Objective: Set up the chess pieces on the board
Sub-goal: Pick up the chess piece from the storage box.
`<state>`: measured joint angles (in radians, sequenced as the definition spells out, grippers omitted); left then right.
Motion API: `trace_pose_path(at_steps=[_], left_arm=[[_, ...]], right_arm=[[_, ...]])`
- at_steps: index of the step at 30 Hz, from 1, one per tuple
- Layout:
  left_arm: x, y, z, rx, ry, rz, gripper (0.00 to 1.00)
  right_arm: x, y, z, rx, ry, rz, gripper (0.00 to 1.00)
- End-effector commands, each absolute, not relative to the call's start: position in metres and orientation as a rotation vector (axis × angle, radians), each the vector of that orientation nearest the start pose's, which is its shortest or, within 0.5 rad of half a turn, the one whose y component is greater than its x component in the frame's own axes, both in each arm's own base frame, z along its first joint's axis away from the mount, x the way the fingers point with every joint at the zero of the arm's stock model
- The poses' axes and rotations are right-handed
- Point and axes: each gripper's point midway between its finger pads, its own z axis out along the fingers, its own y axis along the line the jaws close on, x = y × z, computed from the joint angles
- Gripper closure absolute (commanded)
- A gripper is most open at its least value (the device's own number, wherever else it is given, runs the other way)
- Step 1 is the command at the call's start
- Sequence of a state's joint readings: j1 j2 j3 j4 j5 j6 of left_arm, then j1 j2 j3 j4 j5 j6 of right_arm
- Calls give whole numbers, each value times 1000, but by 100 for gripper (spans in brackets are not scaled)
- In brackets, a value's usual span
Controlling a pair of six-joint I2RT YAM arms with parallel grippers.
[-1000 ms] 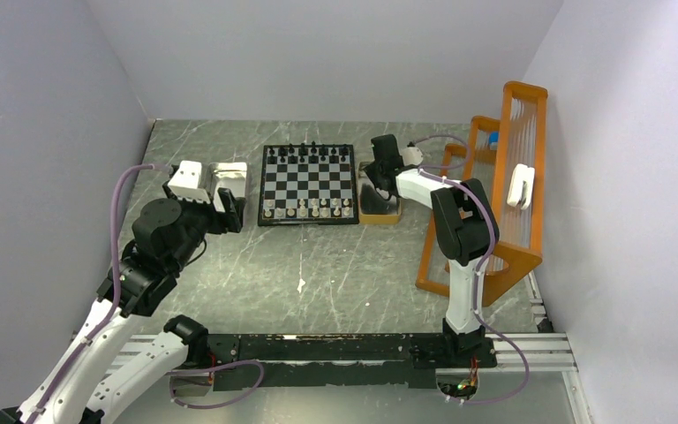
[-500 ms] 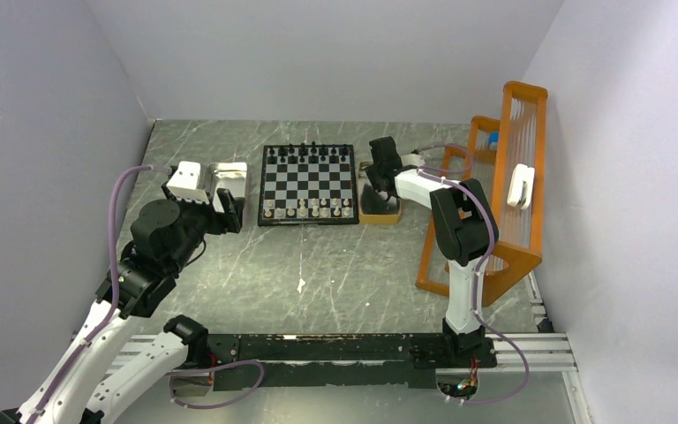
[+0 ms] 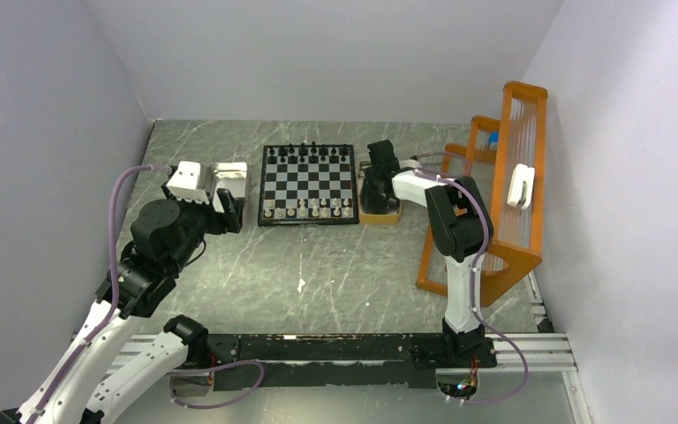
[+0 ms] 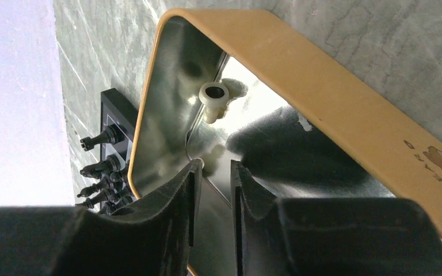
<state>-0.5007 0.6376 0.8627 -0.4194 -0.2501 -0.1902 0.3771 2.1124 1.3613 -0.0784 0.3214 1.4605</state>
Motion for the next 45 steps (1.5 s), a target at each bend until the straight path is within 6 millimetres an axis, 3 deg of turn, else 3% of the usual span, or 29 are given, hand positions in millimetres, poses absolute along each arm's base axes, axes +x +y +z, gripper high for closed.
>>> trace_pose_path(at_steps=[1,13,28,45], left_arm=[[251,-95,302,92,1744,-285,17],[252,-96,302,95,1747,-286,17],[252,-94,301,88,1749,-277,17],[252,-94,301,86,1749,-275,17]], right_arm=[[517,186,20,1418,1938,508,70],[524,190,24,1456,1901,562,69],[522,194,-2,1524,1921,554,69],[517,188,-5,1505,1924,519,86]])
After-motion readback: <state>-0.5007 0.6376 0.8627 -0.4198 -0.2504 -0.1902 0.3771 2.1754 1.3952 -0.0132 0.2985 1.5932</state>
